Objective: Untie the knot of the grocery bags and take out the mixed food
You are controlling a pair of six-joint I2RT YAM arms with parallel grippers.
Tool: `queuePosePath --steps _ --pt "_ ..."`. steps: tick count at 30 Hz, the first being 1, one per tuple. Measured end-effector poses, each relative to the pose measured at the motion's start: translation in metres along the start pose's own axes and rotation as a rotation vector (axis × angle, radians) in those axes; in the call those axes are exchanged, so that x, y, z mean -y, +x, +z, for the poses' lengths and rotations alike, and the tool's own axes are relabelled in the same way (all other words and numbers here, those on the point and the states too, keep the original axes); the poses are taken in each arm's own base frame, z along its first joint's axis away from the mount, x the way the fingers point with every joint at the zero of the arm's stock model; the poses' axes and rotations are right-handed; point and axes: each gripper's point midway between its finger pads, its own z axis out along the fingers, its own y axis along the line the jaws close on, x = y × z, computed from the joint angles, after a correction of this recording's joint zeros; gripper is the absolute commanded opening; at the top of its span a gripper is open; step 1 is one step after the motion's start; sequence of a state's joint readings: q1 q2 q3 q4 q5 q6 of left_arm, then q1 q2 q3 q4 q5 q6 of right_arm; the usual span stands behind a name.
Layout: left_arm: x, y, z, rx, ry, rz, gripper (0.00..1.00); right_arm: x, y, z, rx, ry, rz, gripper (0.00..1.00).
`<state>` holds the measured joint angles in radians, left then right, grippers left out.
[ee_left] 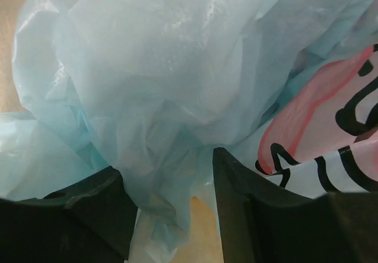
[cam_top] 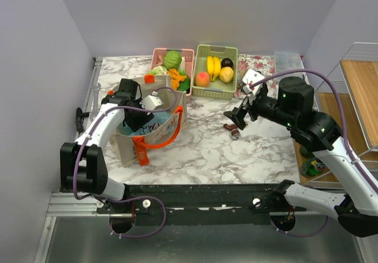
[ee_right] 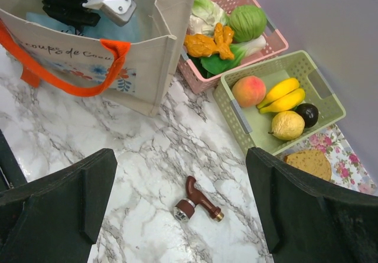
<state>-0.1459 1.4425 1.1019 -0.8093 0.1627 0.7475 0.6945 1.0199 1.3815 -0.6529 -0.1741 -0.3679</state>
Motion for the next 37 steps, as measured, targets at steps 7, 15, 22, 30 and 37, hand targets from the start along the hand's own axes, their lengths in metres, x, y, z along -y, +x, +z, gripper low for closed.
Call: queuePosePath --steps 7,15,22,30,37 --pt "0.027 -0.014 -0.017 0.081 0.084 -0.03 0.98 -0.002 0.005 -0.004 -0.025 -0.007 0.005 1.0" --pt "0.02 -0.082 -0.189 0.475 -0.169 -0.038 0.98 -0.001 0.013 -0.015 -0.027 0.035 0.033 1.0" --pt "0.026 -0.109 -0.283 0.608 -0.201 -0.125 0.98 0.008 0.058 -0.015 -0.09 0.13 0.168 1.0" --pt "0.037 -0.12 -0.274 0.525 -0.012 -0.338 0.98 0.04 0.095 -0.034 -0.095 0.317 0.431 1.0" --pt "0.039 -0.108 -0.269 0.472 -0.019 -0.415 0.98 0.035 0.097 -0.03 -0.062 0.282 0.524 1.0"
